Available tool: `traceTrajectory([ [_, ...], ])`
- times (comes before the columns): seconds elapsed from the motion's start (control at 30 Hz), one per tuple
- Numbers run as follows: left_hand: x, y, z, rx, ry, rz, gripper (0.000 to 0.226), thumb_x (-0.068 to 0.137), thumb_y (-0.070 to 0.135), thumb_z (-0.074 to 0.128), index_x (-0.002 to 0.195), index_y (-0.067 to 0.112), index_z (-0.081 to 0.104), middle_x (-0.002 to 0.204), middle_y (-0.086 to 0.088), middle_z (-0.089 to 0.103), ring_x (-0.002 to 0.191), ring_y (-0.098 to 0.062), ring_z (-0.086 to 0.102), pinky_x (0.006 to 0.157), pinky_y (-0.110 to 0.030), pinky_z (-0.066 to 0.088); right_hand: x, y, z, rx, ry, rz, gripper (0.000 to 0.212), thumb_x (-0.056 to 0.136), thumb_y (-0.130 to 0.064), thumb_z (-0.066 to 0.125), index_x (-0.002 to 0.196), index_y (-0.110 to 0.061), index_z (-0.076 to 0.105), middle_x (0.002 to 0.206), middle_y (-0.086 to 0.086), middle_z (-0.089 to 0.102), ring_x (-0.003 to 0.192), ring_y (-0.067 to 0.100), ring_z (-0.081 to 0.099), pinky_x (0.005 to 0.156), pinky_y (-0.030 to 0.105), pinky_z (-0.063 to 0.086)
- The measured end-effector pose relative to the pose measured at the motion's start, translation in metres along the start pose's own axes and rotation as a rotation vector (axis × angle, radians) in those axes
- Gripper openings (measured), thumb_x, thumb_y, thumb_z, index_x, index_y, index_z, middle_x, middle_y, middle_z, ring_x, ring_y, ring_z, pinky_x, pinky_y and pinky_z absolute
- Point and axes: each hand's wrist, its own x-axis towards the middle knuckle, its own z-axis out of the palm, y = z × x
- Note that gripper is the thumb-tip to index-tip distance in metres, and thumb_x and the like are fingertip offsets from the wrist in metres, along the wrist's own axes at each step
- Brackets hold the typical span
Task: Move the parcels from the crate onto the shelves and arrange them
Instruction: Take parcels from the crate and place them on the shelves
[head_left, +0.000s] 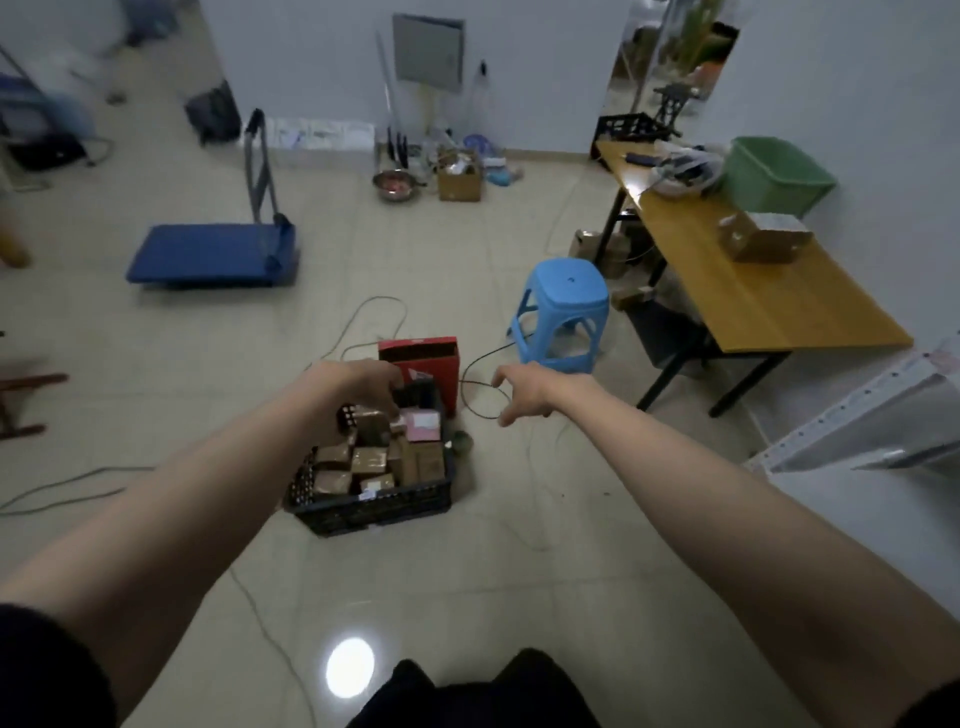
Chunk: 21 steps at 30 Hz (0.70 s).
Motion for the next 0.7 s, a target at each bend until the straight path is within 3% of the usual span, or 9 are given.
traceTrajectory([
  [0.13,0.032,-0.079,0.029,-0.039,-0.047,-0.087,0.022,0.073,0.035,0.075,0.090,0.032,0.063,0.113,-0.006,0.067,0.093,-0.021,0.059,0.092,-0.046,0.052,0.060,-0.044,0.013,-0.035,-0.069,-0.090,0.067,0.083,-0.028,0.078,0.141,-0.016,0.046,0.134,0.011,0.050,0.113,0.029,0.056,0.074,0.033,0.050],
  [0.17,0.029,-0.086,0.030,-0.041,-0.052,-0.100,0.022,0.072,0.038,0.074,0.091,0.032,0.063,0.114,-0.006,0.067,0.096,-0.021,0.059,0.092,-0.045,0.051,0.076,-0.052,0.017,-0.051,-0.093,-0.107,0.066,0.084,-0.028,0.078,0.141,-0.017,0.046,0.134,0.010,0.051,0.112,0.028,0.057,0.071,0.033,0.050],
  [0.27,0.032,-0.099,0.035,-0.098,-0.099,-0.130,0.044,0.082,0.034,0.071,0.121,0.016,0.059,0.118,0.000,0.059,0.113,-0.025,0.056,0.094,-0.033,0.047,0.120,-0.066,0.025,-0.050,-0.153,-0.142,0.066,0.084,-0.026,0.076,0.141,-0.019,0.045,0.135,0.008,0.052,0.101,0.024,0.057,0.062,0.030,0.046],
  [0.33,0.051,-0.110,0.038,-0.162,-0.139,-0.173,0.047,0.086,0.030,0.069,0.128,0.013,0.056,0.128,-0.004,0.058,0.120,-0.026,0.053,0.099,-0.036,0.044,0.154,-0.068,0.027,-0.040,-0.183,-0.165,0.063,0.085,-0.026,0.075,0.140,-0.022,0.045,0.134,0.006,0.053,0.098,0.022,0.058,0.061,0.028,0.045],
  [0.47,0.098,-0.125,0.034,-0.286,-0.155,-0.252,0.054,0.086,0.033,0.069,0.134,0.017,0.051,0.136,-0.007,0.054,0.124,-0.028,0.051,0.102,-0.040,0.043,0.217,-0.063,0.020,-0.007,-0.223,-0.195,0.056,0.087,-0.024,0.073,0.137,-0.021,0.048,0.127,0.005,0.056,0.097,0.021,0.057,0.063,0.028,0.046],
  [0.57,0.138,-0.126,0.029,-0.359,-0.161,-0.282,0.056,0.087,0.033,0.069,0.136,0.016,0.050,0.136,-0.009,0.055,0.122,-0.027,0.052,0.102,-0.040,0.044,0.265,-0.050,0.015,0.057,-0.226,-0.182,0.049,0.087,-0.029,0.073,0.131,-0.020,0.053,0.122,0.005,0.060,0.100,0.022,0.059,0.075,0.033,0.052],
  [0.7,0.189,-0.118,0.033,-0.473,-0.175,-0.297,0.050,0.090,0.030,0.065,0.135,0.015,0.052,0.132,-0.009,0.057,0.119,-0.026,0.055,0.100,-0.037,0.045,0.322,-0.023,0.019,0.143,-0.235,-0.124,0.027,0.088,-0.030,0.071,0.107,-0.021,0.054,0.113,0.004,0.062,0.097,0.021,0.058,0.074,0.031,0.045],
])
